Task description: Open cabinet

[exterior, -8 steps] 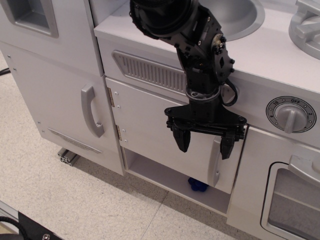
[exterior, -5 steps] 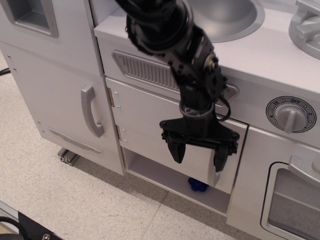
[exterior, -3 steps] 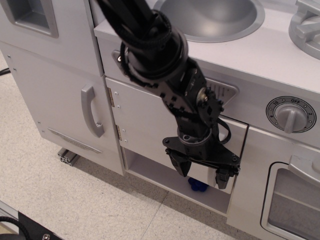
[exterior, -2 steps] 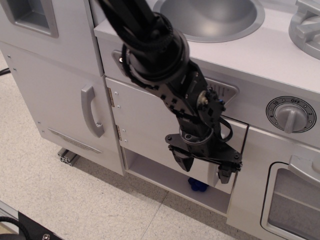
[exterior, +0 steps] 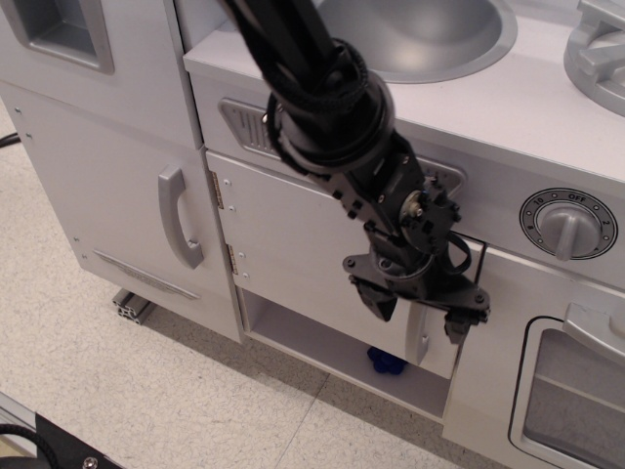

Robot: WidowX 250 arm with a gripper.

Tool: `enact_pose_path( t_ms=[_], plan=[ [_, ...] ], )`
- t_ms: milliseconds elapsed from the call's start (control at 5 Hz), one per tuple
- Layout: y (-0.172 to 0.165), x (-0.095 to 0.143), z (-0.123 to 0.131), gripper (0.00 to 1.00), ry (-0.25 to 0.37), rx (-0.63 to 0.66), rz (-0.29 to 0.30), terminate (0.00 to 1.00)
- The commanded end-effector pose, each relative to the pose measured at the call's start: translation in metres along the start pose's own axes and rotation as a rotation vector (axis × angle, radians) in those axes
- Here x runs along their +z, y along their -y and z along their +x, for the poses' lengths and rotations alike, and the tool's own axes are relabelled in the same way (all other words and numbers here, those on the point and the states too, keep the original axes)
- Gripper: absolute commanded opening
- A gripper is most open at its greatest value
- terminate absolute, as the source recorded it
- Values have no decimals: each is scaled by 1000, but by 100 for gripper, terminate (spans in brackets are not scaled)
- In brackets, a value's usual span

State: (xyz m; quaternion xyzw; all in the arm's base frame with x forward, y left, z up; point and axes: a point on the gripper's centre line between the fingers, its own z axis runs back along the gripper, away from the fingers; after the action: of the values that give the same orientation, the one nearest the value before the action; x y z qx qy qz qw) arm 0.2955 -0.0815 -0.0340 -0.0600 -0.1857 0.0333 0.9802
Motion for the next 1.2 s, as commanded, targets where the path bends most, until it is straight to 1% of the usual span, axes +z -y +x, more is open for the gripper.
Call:
enact_pose_path(
  t_ms=[0,200,400,600,800,1000],
  plan=[
    [4,-7,22,0,23,2,10,0],
    [5,-5,18,0,1,16,-6,0],
    [4,-4,6,0,6,11,-2,0],
    [-3,-1,-14,0,-5,-6,-4,0],
    [-15,7,-36,0,-46,-8,18,0],
    [-27,23,-38,0,-76,48,46,0]
  ],
)
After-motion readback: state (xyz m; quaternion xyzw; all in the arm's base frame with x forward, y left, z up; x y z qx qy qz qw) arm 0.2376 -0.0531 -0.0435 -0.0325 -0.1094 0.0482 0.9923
